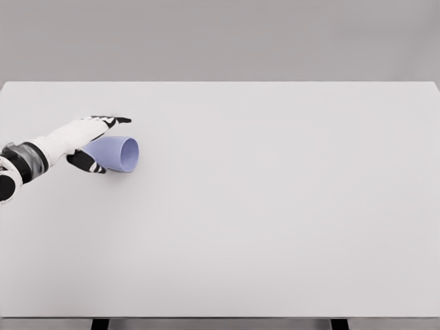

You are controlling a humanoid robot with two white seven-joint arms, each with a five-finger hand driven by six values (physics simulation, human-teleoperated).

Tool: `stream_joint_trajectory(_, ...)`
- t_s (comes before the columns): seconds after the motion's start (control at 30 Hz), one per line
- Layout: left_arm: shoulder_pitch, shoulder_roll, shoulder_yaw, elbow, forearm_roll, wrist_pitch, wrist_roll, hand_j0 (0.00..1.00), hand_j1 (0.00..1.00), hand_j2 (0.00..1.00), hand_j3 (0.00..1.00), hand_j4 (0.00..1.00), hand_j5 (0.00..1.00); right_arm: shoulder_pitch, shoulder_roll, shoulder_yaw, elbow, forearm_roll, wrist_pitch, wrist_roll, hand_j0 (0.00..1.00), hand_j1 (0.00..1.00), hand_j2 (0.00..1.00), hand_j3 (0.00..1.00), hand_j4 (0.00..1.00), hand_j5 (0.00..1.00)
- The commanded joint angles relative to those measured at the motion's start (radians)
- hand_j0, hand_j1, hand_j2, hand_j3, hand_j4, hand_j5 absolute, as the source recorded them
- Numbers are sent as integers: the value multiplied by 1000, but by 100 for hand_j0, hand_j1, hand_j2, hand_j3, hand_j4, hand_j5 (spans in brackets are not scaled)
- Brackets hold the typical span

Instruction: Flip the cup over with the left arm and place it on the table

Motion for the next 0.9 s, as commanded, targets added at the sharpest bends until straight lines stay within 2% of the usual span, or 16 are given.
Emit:
stream_joint_trajectory(0.0, 0, -19, -23, 30, -46, 6, 9, 100, 100, 100, 100, 100, 100, 0, 0, 0, -1, 0, 0, 0, 100, 100, 100, 100, 100, 100)
stream_joint_trajectory(0.87, -32, -54, -43, 52, -46, 3, 3, 100, 100, 100, 100, 100, 100, 0, 0, 0, 1, 0, 0, 0, 100, 100, 100, 100, 100, 100)
